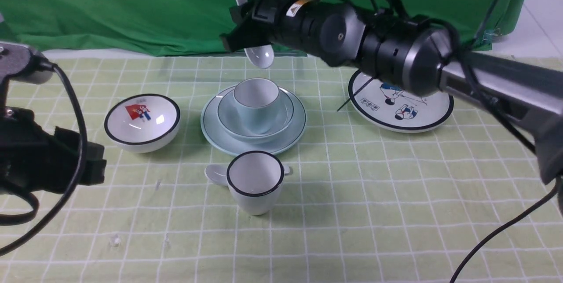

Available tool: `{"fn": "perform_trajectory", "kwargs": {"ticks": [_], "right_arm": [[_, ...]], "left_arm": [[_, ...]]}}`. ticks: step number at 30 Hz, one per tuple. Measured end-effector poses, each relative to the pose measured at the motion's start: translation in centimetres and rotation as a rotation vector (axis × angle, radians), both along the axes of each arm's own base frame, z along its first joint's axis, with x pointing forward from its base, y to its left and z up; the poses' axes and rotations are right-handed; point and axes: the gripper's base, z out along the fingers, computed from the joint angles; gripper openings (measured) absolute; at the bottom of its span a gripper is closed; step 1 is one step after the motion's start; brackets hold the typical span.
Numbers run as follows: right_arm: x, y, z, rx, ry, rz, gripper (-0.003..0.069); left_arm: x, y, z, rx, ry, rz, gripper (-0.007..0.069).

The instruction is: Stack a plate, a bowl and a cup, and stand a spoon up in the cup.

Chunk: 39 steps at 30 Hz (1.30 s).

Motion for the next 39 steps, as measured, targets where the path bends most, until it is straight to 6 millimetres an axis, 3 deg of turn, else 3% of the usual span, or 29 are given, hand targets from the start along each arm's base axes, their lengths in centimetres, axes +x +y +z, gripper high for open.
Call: {"fn": "perform_trajectory", "kwargs": {"ticks": [6, 10, 13, 16, 18, 19, 21, 22, 23, 27, 29, 31, 35, 39], "right_arm": [[0.5, 1.1, -4.1, -0.032, 0.058, 0.001, 0.0206], [0.2, 1.3, -4.7, -0.048, 0.100, 0.025, 0.0284], [-0.3, 1.3, -3.9, -0.062, 0.133, 0.058, 0.0323], [-1.0, 0.8, -2.0, -0.085, 0.155, 0.103, 0.0304], [-2.3, -0.3, 1.5, -0.131, 0.153, 0.159, 0.0221], [-2.4, -0.4, 1.8, -0.131, 0.154, 0.164, 0.0213], [-4.5, -2.1, 6.3, -0.207, 0.111, 0.212, 0.0127], [-4.7, -2.2, 6.6, -0.222, 0.102, 0.215, 0.0121], [-6.5, -3.6, 9.8, -0.290, 0.059, 0.238, 0.0078], [-10.7, -7.3, 15.6, -0.450, -0.020, 0.235, 0.0043], [-12.4, -9.1, 17.4, -0.509, -0.019, 0.216, 0.0042], [-14.7, -11.6, 19.0, -0.576, 0.051, 0.161, 0.0041], [-17.6, -15.2, 19.8, -0.626, 0.216, 0.022, 0.0040], [-21.5, -19.4, 17.4, -0.573, 0.382, -0.124, 0.0043]], "left_arm": [[-0.1, -0.3, 0.1, -0.037, 0.005, -0.018, 0.0046], [-0.4, -0.3, 0.2, -0.035, 0.009, -0.026, -0.0001], [-0.9, -0.3, 0.5, -0.037, -0.006, -0.030, -0.0006], [-1.9, -0.2, 1.3, -0.042, -0.047, -0.032, -0.0008], [-3.4, 0.0, 2.6, -0.049, -0.127, -0.033, -0.0007], [-3.5, 0.0, 2.6, -0.050, -0.134, -0.032, -0.0007], [-5.2, 0.3, 3.7, -0.061, -0.256, -0.024, -0.0007], [-5.5, 0.3, 3.8, -0.063, -0.271, -0.023, -0.0007], [-6.6, 0.5, 4.0, -0.070, -0.344, -0.015, -0.0007], [-8.8, 0.9, 3.3, -0.042, -0.476, -0.024, -0.0007], [-9.4, 0.9, 2.7, -0.020, -0.504, -0.043, -0.0007], [-9.9, 0.8, 2.2, -0.010, -0.530, -0.073, -0.0007], [-10.3, 0.6, 1.6, -0.009, -0.524, -0.108, -0.0007], [-10.3, 0.6, 1.4, -0.005, -0.514, -0.115, -0.0007]]}}
